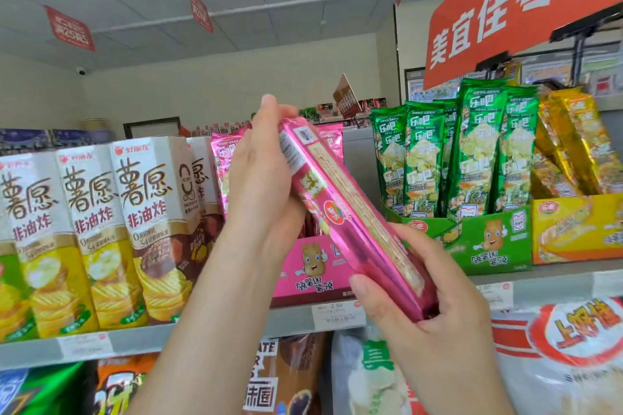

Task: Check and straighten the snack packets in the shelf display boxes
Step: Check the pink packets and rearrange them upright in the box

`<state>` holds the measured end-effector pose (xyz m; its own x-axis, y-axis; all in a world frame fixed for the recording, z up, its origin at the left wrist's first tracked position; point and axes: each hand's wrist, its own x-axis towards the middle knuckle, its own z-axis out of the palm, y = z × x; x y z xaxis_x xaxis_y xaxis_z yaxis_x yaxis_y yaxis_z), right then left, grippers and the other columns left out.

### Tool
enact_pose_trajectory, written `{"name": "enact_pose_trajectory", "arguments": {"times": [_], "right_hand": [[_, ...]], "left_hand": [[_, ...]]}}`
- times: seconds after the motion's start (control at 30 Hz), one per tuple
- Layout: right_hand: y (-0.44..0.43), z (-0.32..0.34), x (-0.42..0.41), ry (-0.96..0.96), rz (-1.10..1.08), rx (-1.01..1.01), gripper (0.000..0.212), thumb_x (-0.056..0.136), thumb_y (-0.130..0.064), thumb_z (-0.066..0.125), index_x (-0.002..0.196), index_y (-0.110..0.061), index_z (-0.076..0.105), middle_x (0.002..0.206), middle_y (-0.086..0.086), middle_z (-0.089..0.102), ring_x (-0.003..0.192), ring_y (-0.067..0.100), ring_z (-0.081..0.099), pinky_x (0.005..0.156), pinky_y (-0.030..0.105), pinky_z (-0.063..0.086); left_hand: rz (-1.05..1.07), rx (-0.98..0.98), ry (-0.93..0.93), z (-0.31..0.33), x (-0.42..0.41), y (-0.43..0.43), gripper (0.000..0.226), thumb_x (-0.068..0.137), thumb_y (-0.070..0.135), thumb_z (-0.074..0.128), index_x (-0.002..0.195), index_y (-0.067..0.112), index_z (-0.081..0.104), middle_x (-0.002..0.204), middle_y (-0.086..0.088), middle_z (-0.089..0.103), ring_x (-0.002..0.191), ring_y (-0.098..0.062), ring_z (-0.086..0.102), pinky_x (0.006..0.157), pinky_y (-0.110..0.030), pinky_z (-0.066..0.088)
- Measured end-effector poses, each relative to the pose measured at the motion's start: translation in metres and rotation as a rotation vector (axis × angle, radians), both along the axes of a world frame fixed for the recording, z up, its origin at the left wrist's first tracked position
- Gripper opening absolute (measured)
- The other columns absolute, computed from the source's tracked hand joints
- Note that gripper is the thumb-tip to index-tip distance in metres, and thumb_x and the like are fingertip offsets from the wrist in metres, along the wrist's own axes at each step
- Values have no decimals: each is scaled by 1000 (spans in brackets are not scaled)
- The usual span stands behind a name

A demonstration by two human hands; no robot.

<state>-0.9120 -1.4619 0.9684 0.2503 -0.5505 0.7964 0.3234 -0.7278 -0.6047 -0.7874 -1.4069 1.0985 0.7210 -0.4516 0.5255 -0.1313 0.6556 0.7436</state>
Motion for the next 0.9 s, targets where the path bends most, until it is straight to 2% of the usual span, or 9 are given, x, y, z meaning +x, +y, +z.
{"name": "enact_pose_trajectory", "arguments": {"times": [0.1,0.23,0.37,0.5,0.63,0.7,0.77,0.83,0.9], "right_hand": [[0,-6,-1,-20,-8,-20,54,73,-57,70,124,-44,56,110,-8,67,89,13,68,71,33,57],[-1,-12,-4,-62,-45,22,57,71,-57,70,125,-41,61,100,-12,70,77,12,66,70,28,55],[1,-14,-2,-105,-14,99,60,66,-59,72,122,-40,61,97,-18,72,82,5,69,77,20,55],[3,-16,0,-170,69,185,58,62,-42,85,116,-34,66,92,-19,74,83,2,71,75,12,52],[3,-12,-2,-226,337,371,48,56,-18,81,103,-22,75,93,0,77,87,16,74,75,17,56],[-1,-6,-7,-138,568,487,48,53,-27,89,97,-22,73,98,10,75,93,31,72,75,32,59],[-3,0,-12,-16,886,660,72,45,-42,95,103,-15,61,101,23,71,82,41,71,64,40,60],[-4,2,-14,15,1087,734,73,53,-43,92,106,-13,52,104,35,66,67,41,71,54,38,59],[-5,2,-14,-44,1134,727,68,59,-36,91,107,-12,50,102,38,65,61,37,70,49,34,58]], "left_hand": [[1,-78,63,6,3,3,32,95,48,54,80,20,61,60,4,58,54,-9,59,60,-26,53],[-16,-145,117,14,12,4,33,96,48,53,79,19,58,57,4,52,50,-9,54,60,-25,49],[-27,-156,129,12,15,1,33,96,47,53,79,19,59,58,4,51,49,-8,53,60,-25,47],[-104,-170,133,12,18,1,30,98,45,51,85,20,62,61,4,55,51,-8,56,58,-23,50],[-242,-205,117,11,18,3,26,99,40,50,97,20,68,67,2,57,60,-10,59,64,-25,51],[-325,-246,118,10,19,5,26,100,36,50,104,19,69,71,0,57,62,-12,58,65,-26,50],[-405,-266,102,8,20,6,27,101,32,48,110,17,68,74,-2,57,65,-13,58,67,-27,49],[-452,-259,85,4,21,5,30,101,33,47,115,16,67,78,-3,58,68,-13,59,69,-27,50],[-428,-227,60,2,21,4,35,100,39,47,118,16,65,79,-2,60,71,-12,60,71,-27,51]]}}
